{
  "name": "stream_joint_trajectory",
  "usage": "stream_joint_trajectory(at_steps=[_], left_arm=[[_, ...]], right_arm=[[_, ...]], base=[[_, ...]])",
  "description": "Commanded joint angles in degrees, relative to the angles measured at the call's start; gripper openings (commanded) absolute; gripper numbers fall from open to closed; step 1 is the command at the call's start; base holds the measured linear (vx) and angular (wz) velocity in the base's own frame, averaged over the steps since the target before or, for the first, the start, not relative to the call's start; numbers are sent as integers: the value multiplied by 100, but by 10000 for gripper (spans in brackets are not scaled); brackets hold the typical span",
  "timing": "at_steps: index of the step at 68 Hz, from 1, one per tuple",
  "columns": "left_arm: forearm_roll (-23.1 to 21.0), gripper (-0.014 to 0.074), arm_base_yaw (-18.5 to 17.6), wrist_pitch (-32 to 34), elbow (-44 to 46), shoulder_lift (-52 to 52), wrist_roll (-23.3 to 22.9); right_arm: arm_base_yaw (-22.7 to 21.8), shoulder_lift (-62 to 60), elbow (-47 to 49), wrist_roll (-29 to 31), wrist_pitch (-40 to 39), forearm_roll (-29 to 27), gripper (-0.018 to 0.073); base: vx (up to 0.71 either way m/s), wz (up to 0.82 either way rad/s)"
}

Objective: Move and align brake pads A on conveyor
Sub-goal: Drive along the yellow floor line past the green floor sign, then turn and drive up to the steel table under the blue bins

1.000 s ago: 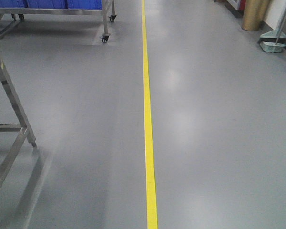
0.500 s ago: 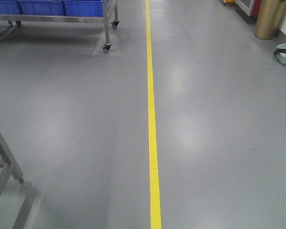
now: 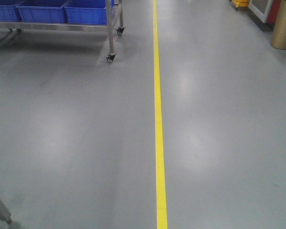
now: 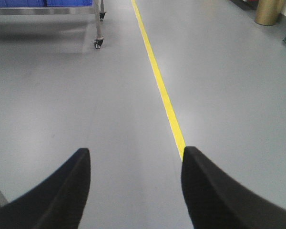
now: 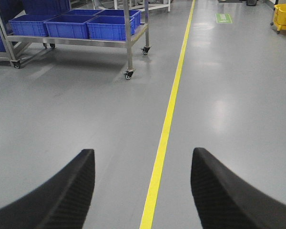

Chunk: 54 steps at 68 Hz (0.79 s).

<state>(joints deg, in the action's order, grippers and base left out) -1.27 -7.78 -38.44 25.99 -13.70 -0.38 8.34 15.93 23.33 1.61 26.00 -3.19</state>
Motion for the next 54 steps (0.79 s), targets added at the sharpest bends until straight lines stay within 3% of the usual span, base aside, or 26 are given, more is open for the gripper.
stream_joint_trajectory(at_steps=[1,32,54], left_arm=[[-37,414,-8,386,151,-71,-22],[-37,414,-8,386,151,-71,-22],[-37,414,-8,386,151,-71,-22]], right_arm=[[-27,49,161,17,-418,30,432],[-27,49,161,17,-418,30,432],[-27,49,161,17,-418,30,432]], base=[[55,7],[51,12],[40,59]])
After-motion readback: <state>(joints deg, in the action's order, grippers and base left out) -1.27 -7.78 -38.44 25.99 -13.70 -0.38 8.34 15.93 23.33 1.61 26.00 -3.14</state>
